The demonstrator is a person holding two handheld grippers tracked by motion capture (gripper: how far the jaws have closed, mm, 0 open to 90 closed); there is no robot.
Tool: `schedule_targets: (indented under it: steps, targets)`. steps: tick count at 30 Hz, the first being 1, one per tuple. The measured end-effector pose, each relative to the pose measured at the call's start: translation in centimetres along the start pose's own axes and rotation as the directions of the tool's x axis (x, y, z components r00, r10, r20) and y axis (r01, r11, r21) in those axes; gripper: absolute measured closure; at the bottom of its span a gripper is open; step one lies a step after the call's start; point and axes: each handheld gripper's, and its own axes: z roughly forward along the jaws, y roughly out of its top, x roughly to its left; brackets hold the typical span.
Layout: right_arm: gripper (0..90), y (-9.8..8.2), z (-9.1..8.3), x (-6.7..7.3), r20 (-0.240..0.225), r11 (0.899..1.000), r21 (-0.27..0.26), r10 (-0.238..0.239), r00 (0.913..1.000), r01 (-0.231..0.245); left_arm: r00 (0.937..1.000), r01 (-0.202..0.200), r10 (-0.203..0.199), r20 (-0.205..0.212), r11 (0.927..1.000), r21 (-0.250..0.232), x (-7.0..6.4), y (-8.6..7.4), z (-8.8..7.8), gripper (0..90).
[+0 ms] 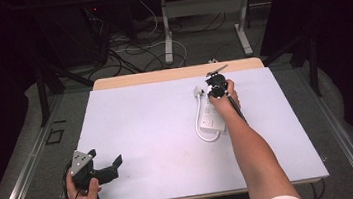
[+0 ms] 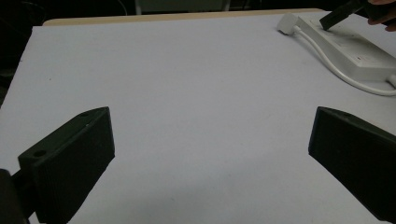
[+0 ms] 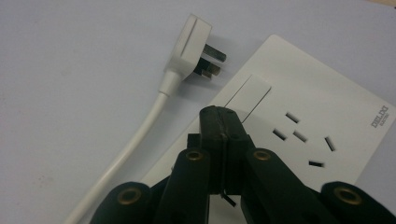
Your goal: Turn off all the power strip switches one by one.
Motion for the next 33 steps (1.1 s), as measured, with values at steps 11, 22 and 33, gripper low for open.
schedule_targets:
  steps: [11, 22, 33]
  targets:
    - [87.5, 0.2, 0.0, 0.5, -0.014, 0.998, -0.016, -0.061, 0.9981, 0.061, 1.0, -0.001, 0.001, -0.001, 1.0, 0.0, 0.0, 0.0, 0.0, 0.5]
    - [87.9, 0.9, -0.6, -0.3, -0.023, 0.996, -0.021, -0.09, 0.9956, 0.09, 1.0, 0.008, -0.008, 0.002, 0.9999, 0.007, -0.1, -0.1, 0.1, 0.5]
    - [88.8, 2.1, -0.8, -0.9, -0.066, 0.995, -0.038, -0.098, 0.993, 0.096, 0.9998, 0.017, -0.017, -0.005, 0.9999, 0.001, 0.0, -0.1, 0.0, 0.5]
